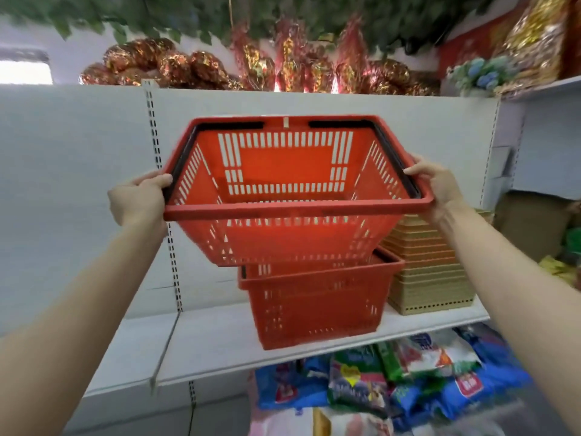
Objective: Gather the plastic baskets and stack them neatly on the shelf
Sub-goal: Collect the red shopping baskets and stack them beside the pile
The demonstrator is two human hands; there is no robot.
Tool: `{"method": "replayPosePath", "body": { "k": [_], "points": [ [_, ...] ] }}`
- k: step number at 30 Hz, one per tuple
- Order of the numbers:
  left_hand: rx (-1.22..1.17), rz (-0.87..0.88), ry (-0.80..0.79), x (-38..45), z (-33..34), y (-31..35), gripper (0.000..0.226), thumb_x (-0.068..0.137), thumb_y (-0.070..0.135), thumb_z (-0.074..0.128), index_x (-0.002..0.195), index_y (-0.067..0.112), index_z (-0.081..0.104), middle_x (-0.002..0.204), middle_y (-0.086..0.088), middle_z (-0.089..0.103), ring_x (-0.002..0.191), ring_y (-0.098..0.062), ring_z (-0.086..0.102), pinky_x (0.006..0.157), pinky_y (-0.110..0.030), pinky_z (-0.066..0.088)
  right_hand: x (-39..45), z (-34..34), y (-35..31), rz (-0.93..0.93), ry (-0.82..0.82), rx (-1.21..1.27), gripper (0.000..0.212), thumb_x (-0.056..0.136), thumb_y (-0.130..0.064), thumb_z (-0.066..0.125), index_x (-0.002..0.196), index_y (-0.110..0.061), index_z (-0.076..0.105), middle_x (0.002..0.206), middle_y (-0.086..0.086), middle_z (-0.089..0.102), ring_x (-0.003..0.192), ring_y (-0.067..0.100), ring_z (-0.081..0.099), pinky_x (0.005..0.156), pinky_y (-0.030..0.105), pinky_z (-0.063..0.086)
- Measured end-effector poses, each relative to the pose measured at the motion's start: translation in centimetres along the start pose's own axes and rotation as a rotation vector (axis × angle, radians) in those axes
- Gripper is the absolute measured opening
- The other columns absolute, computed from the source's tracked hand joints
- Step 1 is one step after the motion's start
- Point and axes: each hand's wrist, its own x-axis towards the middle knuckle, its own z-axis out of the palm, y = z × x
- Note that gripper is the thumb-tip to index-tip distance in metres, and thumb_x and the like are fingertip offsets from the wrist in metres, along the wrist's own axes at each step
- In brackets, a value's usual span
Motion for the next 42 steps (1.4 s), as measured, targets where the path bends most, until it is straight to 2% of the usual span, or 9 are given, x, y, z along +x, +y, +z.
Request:
{"method": "replayPosePath", "body": {
  "k": [9,14,20,25,27,32,36,39,42],
  "points": [
    [0.078,-0.102,-0.023,0.9,9.0,-8.1,0.02,0.081,0.0,0.069,0.095,0.014,0.073,0.096,-0.01,0.07,0.086,-0.025,0.067,0.082,-0.036,0.057,7.4,-7.4,3.6,0.057,0.168,0.094,0.056,0.069,-0.016,0.06,0.123,-0.002,0.063,0.108,0.015,0.064,0.094,0.026,0.061,0.085,0.033,0.049],
    [0.133,-0.115,-0.094,2.7,10.3,-10.4,0.024,0.083,-0.001,0.065,0.098,0.016,0.072,0.092,-0.011,0.07,0.079,-0.025,0.065,0.07,-0.035,0.058,10.2,-9.4,7.0,0.129,0.209,0.089,0.032,0.063,-0.021,0.065,0.091,-0.012,0.079,0.082,0.006,0.072,0.068,0.019,0.066,0.061,0.026,0.051],
    [0.338,-0.174,-0.309,1.9,9.5,-15.4,0.022,0.093,0.003,0.056,0.111,0.011,0.066,0.083,-0.006,0.063,0.076,-0.019,0.058,0.077,-0.032,0.052,11.9,-13.0,11.5,0.363,0.267,-0.282,0.023,0.092,-0.001,0.045,0.103,-0.009,0.064,0.066,0.0,0.072,0.045,0.008,0.063,0.039,0.015,0.045],
    [0.448,-0.211,-0.369,-0.3,7.6,-19.2,0.024,0.102,0.015,0.051,0.124,0.016,0.06,0.109,-0.001,0.064,0.11,-0.019,0.053,0.099,-0.033,0.036,11.6,-15.9,16.9,0.422,0.23,-0.745,0.039,0.088,0.008,0.053,0.128,0.007,0.057,0.127,0.021,0.061,0.111,0.028,0.061,0.1,0.039,0.047],
    [0.465,-0.223,-0.387,-1.1,7.1,-20.3,0.036,0.104,0.02,0.049,0.138,0.01,0.055,0.133,-0.004,0.06,0.122,-0.021,0.053,0.111,-0.035,0.035,10.9,-16.3,18.2,0.426,0.26,-0.764,0.04,0.091,0.006,0.052,0.131,0.008,0.053,0.132,0.023,0.058,0.12,0.031,0.056,0.106,0.04,0.042],
    [0.565,-0.19,-0.392,-2.8,6.6,-21.5,0.039,0.107,0.019,0.04,0.143,0.005,0.049,0.13,-0.007,0.055,0.115,-0.019,0.05,0.101,-0.031,0.035,10.4,-15.8,19.0,0.376,0.227,-0.869,0.038,0.096,-0.009,0.052,0.132,0.002,0.056,0.138,0.015,0.055,0.127,0.027,0.052,0.105,0.031,0.037],
    [0.713,-0.137,-0.425,-3.8,6.4,-21.0,0.043,0.107,0.029,0.041,0.142,0.005,0.05,0.134,-0.006,0.056,0.116,-0.021,0.05,0.1,-0.031,0.034,9.3,-15.0,18.7,0.265,0.24,-1.268,0.042,0.096,-0.034,0.05,0.127,-0.008,0.062,0.131,0.014,0.062,0.122,0.033,0.055,0.095,0.036,0.043],
    [0.94,-0.064,-0.415,-4.6,5.1,-19.6,0.064,0.102,0.046,0.046,0.154,0.01,0.036,0.158,-0.008,0.039,0.142,-0.027,0.039,0.116,-0.041,0.028,7.7,-13.4,17.8,-0.058,0.277,-1.467,0.045,0.093,-0.044,0.05,0.119,-0.01,0.064,0.115,0.014,0.069,0.111,0.036,0.059,0.087,0.039,0.046],
    [1.327,0.237,-0.37,-5.5,2.8,-17.9,0.076,0.096,0.054,0.053,0.153,0.007,0.035,0.16,-0.012,0.036,0.145,-0.032,0.036,0.117,-0.049,0.03,6.0,-9.9,17.7,-0.403,0.125,-1.485,0.046,0.089,-0.05,0.055,0.113,-0.012,0.066,0.107,0.008,0.07,0.104,0.03,0.059,0.088,0.04,0.045]
  ]
}}
